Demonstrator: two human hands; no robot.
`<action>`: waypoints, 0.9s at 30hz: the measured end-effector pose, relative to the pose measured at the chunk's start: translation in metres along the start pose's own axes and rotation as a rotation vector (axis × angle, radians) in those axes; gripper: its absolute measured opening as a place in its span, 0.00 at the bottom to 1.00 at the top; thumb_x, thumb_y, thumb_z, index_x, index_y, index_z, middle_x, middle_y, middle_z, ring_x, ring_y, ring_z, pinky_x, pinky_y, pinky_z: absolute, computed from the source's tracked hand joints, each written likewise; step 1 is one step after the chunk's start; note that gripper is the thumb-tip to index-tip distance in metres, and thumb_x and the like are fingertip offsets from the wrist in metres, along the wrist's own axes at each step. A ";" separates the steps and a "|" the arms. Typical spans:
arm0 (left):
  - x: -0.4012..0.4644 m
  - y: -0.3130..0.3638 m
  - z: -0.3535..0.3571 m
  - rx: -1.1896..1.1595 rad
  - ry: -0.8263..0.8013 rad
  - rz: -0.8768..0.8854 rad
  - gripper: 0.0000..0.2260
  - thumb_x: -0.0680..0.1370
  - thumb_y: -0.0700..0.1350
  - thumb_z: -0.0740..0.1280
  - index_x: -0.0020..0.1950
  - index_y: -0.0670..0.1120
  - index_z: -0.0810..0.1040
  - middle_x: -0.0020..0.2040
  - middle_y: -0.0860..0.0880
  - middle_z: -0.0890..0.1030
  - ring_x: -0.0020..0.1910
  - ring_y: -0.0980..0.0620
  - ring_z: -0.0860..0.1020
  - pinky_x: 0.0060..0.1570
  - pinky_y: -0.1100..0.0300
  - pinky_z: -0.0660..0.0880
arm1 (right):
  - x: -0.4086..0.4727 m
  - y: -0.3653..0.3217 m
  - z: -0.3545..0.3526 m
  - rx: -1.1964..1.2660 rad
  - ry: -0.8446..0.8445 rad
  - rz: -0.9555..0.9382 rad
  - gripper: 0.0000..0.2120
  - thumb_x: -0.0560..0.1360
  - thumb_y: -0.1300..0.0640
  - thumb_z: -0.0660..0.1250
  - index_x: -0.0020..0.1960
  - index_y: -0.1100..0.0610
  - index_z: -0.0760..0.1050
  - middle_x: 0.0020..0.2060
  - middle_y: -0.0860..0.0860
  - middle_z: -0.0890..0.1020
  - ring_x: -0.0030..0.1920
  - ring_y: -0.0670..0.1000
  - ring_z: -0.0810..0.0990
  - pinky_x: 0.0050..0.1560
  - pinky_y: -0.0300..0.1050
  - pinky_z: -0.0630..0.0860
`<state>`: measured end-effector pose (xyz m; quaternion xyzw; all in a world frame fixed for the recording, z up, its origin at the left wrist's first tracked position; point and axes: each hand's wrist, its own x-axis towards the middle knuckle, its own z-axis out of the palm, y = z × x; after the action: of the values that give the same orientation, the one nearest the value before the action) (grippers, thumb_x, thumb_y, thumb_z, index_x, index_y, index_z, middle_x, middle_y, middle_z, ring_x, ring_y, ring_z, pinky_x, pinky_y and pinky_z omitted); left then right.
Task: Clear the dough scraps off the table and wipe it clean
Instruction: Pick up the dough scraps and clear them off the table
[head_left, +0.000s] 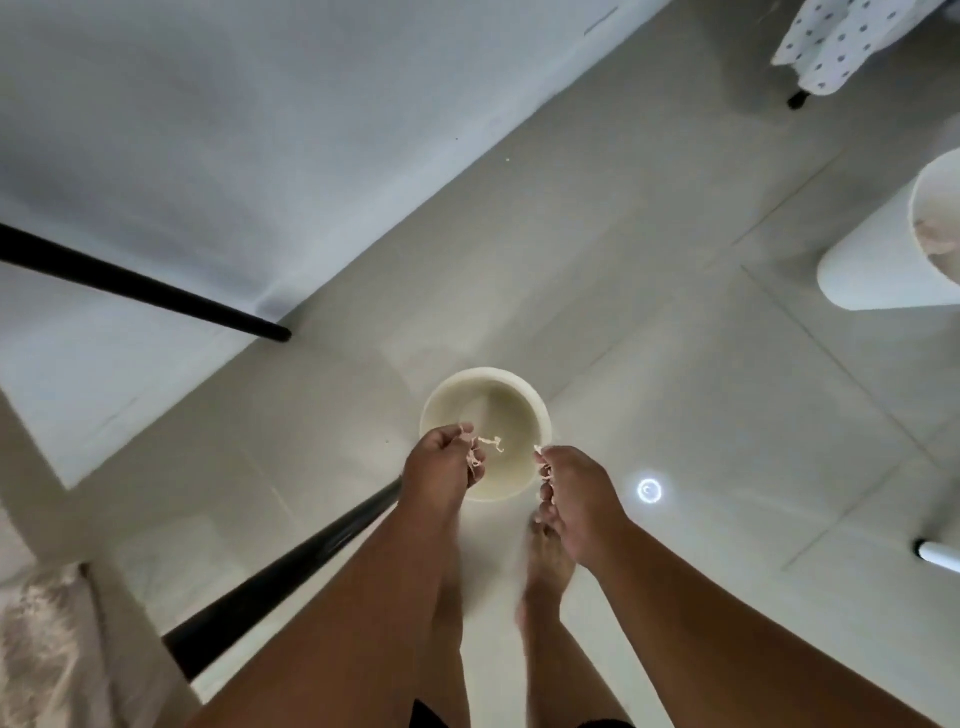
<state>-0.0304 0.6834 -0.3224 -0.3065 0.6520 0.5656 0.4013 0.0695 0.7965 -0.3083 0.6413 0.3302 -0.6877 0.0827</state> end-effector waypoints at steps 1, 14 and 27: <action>0.010 -0.005 -0.001 0.019 0.011 0.004 0.06 0.83 0.35 0.63 0.52 0.42 0.80 0.33 0.49 0.81 0.29 0.55 0.78 0.29 0.65 0.75 | 0.012 0.004 0.002 -0.023 0.005 0.004 0.06 0.78 0.58 0.69 0.44 0.59 0.76 0.30 0.51 0.71 0.26 0.48 0.66 0.30 0.41 0.60; 0.059 -0.038 -0.018 0.046 0.156 -0.044 0.06 0.81 0.40 0.66 0.55 0.41 0.81 0.48 0.43 0.81 0.47 0.48 0.80 0.50 0.52 0.84 | 0.082 0.015 0.029 -0.153 -0.050 -0.043 0.04 0.80 0.60 0.66 0.54 0.57 0.78 0.35 0.54 0.75 0.30 0.51 0.72 0.30 0.43 0.73; 0.049 -0.022 -0.021 0.033 0.147 -0.074 0.09 0.84 0.43 0.62 0.63 0.45 0.75 0.58 0.45 0.77 0.60 0.44 0.80 0.45 0.54 0.80 | 0.062 -0.002 0.044 0.019 -0.022 0.004 0.12 0.82 0.54 0.65 0.42 0.46 0.81 0.46 0.45 0.82 0.52 0.48 0.81 0.49 0.45 0.79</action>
<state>-0.0393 0.6613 -0.3753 -0.3646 0.6772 0.5154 0.3780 0.0218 0.7932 -0.3677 0.6351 0.3215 -0.6976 0.0818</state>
